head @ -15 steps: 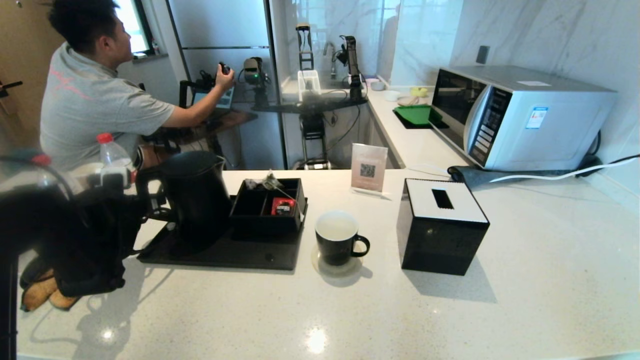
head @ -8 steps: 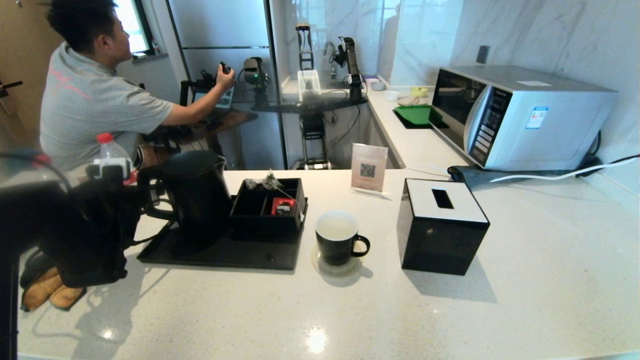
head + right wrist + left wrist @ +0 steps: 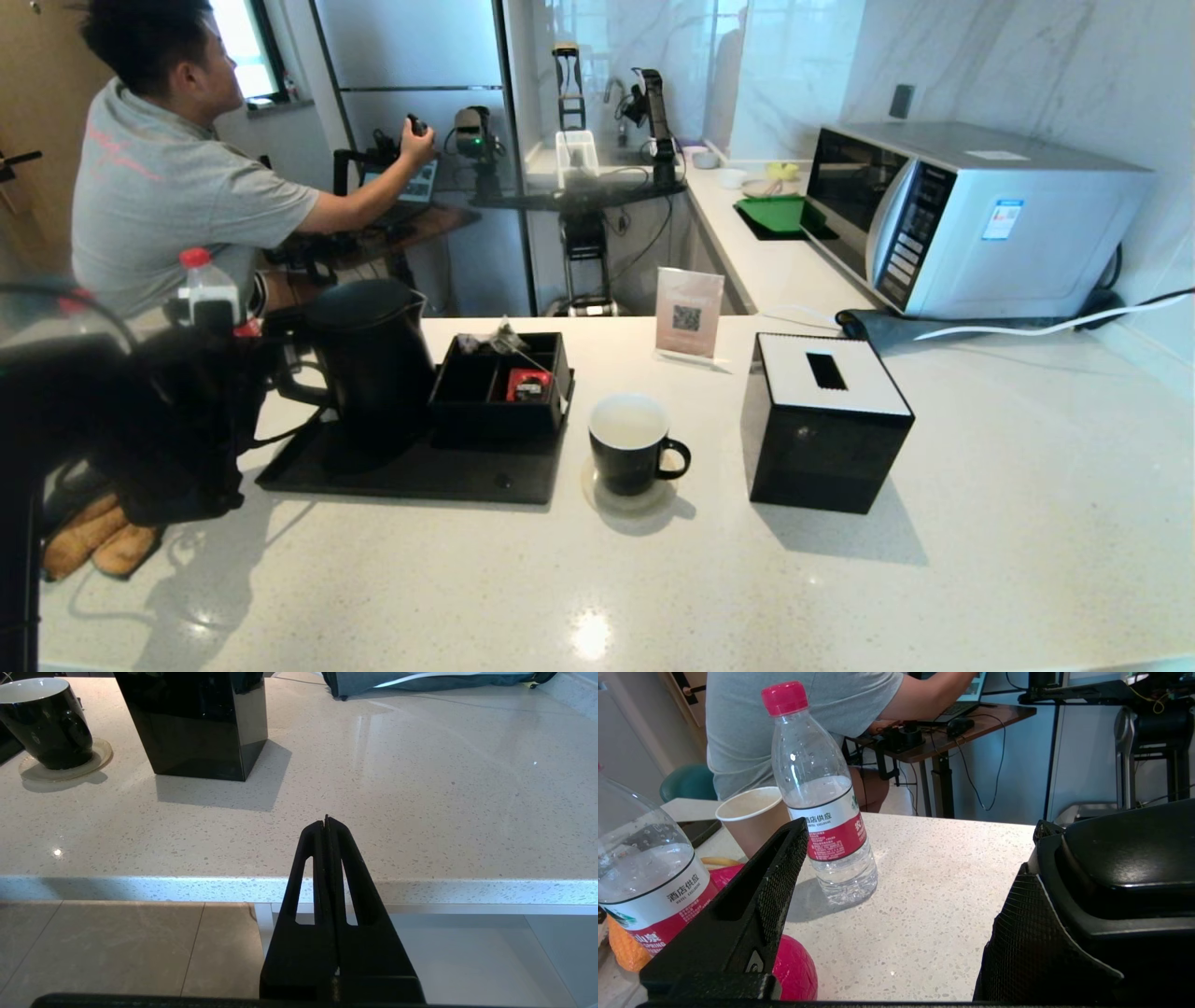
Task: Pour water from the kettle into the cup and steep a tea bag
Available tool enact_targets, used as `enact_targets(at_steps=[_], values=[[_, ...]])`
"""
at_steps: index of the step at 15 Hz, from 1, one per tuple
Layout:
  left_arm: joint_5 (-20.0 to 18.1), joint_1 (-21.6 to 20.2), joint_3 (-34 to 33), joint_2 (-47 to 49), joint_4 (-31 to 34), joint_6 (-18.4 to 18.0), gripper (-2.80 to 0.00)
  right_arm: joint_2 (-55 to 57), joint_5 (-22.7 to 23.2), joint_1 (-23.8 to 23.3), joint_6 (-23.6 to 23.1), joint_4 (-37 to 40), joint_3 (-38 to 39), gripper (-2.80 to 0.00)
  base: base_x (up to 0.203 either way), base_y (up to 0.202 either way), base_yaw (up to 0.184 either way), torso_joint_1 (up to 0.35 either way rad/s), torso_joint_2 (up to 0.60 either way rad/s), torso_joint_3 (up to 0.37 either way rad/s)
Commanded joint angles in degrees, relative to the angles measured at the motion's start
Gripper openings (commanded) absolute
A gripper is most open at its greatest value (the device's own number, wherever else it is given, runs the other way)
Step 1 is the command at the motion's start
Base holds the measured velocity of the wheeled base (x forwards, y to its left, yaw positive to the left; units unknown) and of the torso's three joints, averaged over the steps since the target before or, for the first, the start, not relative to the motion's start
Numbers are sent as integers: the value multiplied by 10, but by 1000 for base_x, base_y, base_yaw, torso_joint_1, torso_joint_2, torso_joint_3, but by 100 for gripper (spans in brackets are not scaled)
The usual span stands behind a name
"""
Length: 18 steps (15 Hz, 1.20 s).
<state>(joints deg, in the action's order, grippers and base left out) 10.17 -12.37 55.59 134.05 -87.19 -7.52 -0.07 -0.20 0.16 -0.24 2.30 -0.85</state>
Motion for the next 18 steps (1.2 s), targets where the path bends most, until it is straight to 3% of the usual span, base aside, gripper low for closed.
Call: enact_targets(at_steps=[1, 7, 12, 13, 18], values=[[1, 0, 3, 2, -28, -7, 0, 1, 0, 0, 0, 0, 0, -280, 0, 0, 0, 0, 0, 0], [-53, -3, 4, 2, -28, -28, 0, 1, 0, 0, 0, 1, 1, -280, 0, 0, 0, 0, 0, 0], [-58, -3, 18, 2, -27, -28, 0, 1, 0, 0, 0, 1, 0, -280, 0, 0, 0, 0, 0, 0], [-58, -3, 21, 3, -27, -28, -280, 1, 0, 0, 0, 1, 1, -280, 0, 0, 0, 0, 0, 0], [-57, -4, 21, 3, -28, -28, -280, 1, 0, 0, 0, 0, 1, -280, 0, 0, 0, 0, 0, 0]])
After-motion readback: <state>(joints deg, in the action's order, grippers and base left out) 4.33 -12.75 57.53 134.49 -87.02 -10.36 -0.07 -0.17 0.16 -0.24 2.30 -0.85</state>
